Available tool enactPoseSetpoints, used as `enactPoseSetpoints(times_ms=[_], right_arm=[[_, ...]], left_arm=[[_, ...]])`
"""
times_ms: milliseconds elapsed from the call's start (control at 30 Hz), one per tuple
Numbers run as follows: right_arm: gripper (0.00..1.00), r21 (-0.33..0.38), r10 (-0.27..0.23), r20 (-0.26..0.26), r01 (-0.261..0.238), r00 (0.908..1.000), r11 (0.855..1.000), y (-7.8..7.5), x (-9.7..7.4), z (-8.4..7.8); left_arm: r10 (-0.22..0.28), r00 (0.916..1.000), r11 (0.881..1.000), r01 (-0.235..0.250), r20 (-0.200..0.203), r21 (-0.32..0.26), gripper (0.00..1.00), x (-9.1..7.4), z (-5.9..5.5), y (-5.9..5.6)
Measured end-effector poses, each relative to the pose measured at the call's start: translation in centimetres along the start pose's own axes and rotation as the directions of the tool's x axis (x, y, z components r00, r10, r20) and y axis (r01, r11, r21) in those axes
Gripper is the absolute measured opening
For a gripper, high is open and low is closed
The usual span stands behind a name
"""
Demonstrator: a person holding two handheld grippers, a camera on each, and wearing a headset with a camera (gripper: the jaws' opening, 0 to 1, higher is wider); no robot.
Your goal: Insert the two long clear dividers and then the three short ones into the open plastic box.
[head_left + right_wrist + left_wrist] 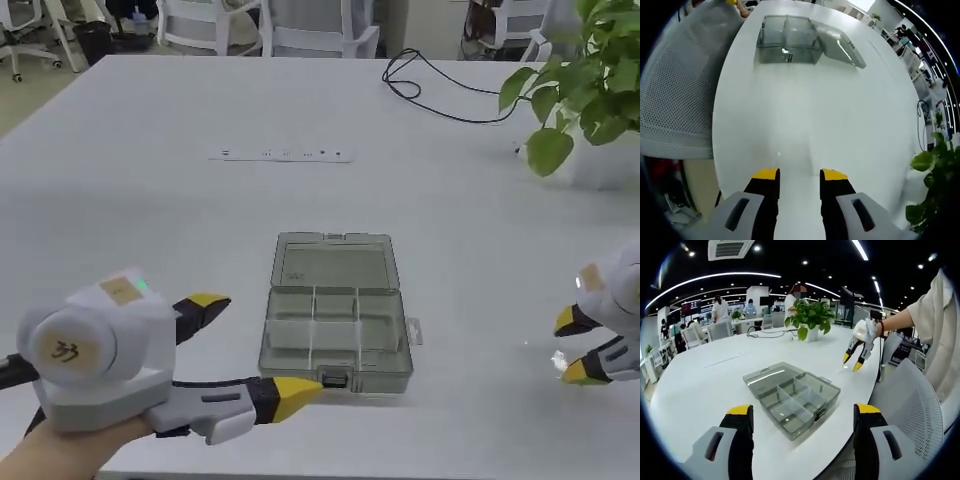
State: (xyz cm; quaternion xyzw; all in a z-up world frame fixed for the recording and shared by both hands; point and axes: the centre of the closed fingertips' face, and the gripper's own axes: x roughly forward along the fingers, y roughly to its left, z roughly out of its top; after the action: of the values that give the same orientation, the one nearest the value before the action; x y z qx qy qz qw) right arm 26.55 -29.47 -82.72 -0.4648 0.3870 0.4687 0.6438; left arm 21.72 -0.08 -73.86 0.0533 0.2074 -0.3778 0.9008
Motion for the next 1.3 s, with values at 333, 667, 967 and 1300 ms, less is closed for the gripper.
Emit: enactPoseSetpoints(times_ms=[333,667,967,1300], right_arm=[[0.32,-0.051,-0.089,0.127,0.096,0.9878,0.994,-0.4,-2.3,5.8],[0.32,-0.114,-0.112,0.233,0.141,0.9660,0.983,0.0,-2.9,11.5],[0.32,-0.137,-0.116,0.327,0.169,0.9377,0.976,0.5,-3.1,16.7],[0.32,-0.187,-0.081,0.402,0.169,0.9118,0.968,1.9,-3.3,21.5]], left_arm=[[-0.004,0.9997,0.995,0.007,0.025,-0.099,0.70,-0.3,0.2,-0.2],[-0.021,0.9978,0.976,0.034,0.062,-0.216,0.58,-0.2,0.5,-0.6],[-0.030,0.9962,0.962,0.051,0.082,-0.267,0.48,0.0,0.5,-0.9],[-0.058,0.9908,0.931,0.098,0.122,-0.351,0.38,0.3,1.4,-1.6]])
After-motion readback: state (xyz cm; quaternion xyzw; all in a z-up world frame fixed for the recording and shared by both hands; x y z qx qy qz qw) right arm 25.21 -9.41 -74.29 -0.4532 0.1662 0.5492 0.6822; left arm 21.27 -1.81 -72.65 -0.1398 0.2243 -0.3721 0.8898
